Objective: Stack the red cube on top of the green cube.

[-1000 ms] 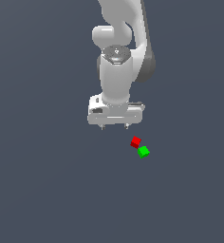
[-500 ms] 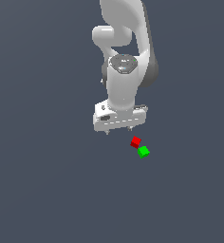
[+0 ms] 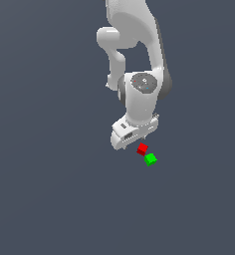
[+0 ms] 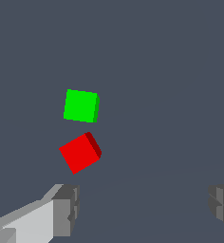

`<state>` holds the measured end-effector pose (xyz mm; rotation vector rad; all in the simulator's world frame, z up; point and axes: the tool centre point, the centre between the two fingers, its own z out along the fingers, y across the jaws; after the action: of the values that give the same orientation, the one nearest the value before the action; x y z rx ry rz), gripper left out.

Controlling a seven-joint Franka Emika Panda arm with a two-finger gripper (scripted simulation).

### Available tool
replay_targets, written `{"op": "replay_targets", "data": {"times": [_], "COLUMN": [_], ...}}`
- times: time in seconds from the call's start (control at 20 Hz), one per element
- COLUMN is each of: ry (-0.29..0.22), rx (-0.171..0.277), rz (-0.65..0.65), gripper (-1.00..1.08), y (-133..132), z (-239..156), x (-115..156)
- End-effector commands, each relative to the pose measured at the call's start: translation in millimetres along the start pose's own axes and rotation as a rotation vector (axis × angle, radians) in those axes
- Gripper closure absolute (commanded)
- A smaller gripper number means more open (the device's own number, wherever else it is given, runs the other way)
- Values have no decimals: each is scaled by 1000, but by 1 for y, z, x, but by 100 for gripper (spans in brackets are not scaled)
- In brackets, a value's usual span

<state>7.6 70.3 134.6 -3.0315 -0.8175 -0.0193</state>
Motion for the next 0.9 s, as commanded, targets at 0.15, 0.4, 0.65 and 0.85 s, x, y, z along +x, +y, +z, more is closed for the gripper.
{"op": "replay_targets", "data": {"times": [0.15, 0.4, 0.65, 0.85], "ry": [-4, -7, -9, -11], "rx": [3, 5, 5, 5], "rz": [-208, -359, -464, -511], "gripper": [-92, -92, -92, -92], "y": [-25, -44, -57, -62], "z": [25, 44, 57, 63], "x": [6, 7, 6, 4]}}
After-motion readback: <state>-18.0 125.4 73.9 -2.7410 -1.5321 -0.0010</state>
